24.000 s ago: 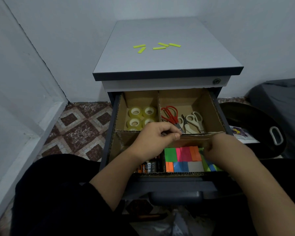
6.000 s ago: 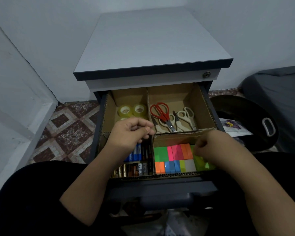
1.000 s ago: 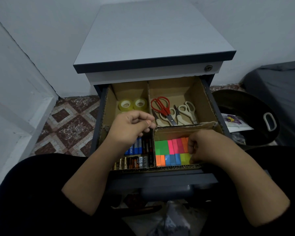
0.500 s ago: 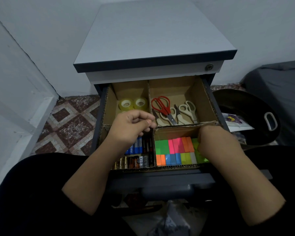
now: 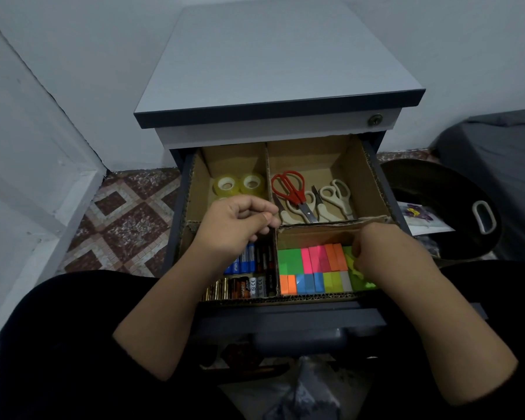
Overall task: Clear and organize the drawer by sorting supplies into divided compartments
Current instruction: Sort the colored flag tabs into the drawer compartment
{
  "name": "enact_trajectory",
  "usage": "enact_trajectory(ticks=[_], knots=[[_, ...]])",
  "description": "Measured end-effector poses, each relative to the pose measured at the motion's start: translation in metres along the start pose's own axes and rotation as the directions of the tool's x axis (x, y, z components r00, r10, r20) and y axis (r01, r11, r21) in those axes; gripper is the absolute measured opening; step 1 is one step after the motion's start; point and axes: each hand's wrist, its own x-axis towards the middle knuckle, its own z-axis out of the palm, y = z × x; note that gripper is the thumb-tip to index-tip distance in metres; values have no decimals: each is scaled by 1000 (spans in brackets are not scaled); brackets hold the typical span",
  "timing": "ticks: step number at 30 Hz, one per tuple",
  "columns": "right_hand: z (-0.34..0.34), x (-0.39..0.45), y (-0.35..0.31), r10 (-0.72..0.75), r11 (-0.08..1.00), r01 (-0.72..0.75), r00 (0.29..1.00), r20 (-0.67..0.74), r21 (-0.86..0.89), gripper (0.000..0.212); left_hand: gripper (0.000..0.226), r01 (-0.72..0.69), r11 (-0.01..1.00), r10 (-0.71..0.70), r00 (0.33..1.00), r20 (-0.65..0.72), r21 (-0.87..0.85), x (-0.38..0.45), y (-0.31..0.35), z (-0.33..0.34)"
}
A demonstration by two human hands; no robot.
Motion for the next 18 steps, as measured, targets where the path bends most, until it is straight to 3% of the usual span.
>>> enact_trajectory(ticks=[10, 15, 18], knots=[[-7, 0, 5, 36, 998, -35, 999, -11, 51, 19, 17, 4, 1000, -4, 1000, -1, 6, 0, 1, 0], [-18, -10, 0, 10, 914, -81, 984, 176, 398, 22, 17, 13, 1000, -13, 1000, -5, -6, -1, 3, 1], [-18, -11, -2, 17, 868, -151, 961, 276, 472, 22, 17, 14, 1000, -14, 1000, -4, -2, -2, 3, 1]])
